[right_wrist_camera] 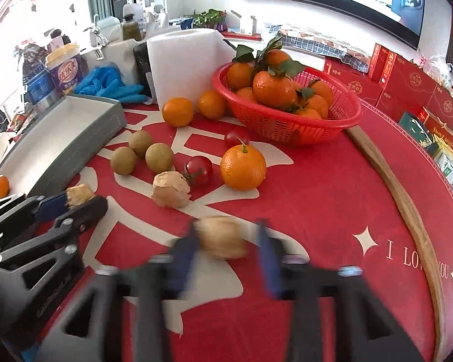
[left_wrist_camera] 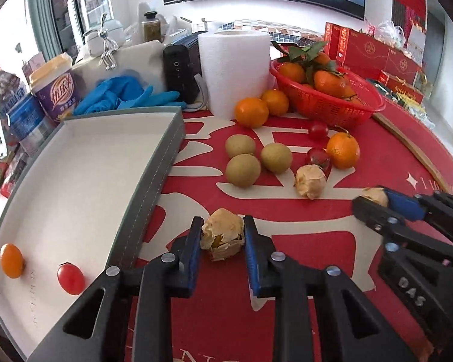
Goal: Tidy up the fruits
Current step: 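Grasp a papery tan fruit with the left gripper while the right grasps another, then carry both papery tan fruits into the white tray and open both grippers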
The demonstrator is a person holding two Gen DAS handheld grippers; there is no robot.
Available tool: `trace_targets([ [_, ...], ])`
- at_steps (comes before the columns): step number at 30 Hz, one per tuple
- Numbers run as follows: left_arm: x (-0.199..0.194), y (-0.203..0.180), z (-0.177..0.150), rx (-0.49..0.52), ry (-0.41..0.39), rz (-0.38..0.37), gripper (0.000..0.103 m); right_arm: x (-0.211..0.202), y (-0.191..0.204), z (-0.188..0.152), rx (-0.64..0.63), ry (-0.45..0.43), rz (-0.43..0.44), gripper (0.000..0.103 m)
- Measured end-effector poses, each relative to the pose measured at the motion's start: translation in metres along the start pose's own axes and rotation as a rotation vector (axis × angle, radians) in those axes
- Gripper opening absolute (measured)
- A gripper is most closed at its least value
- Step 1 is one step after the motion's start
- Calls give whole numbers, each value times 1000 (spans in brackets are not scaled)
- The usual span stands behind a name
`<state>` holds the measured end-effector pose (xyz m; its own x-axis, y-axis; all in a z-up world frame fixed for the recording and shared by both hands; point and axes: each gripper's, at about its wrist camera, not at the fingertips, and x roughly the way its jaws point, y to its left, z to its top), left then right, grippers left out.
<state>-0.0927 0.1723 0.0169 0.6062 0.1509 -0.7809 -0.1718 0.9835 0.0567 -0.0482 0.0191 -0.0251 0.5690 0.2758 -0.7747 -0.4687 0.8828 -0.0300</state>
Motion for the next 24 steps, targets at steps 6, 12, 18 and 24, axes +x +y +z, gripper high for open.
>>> trace_targets([
  [6, -20, -7, -24, 14, -1, -37, 27, -25, -25, -29, 75, -6, -11, 26],
  [12, -25, -15, -30, 28, -2, -29, 27, -46, -49, -51, 186, -24, -4, 26],
  [18, -25, -16, -30, 31, -3, -24, 28, -46, -53, -51, 223, -32, 8, 26],
  [24, -25, -16, -30, 31, -3, -24, 27, -46, -53, -52, 226, -33, 9, 26],
])
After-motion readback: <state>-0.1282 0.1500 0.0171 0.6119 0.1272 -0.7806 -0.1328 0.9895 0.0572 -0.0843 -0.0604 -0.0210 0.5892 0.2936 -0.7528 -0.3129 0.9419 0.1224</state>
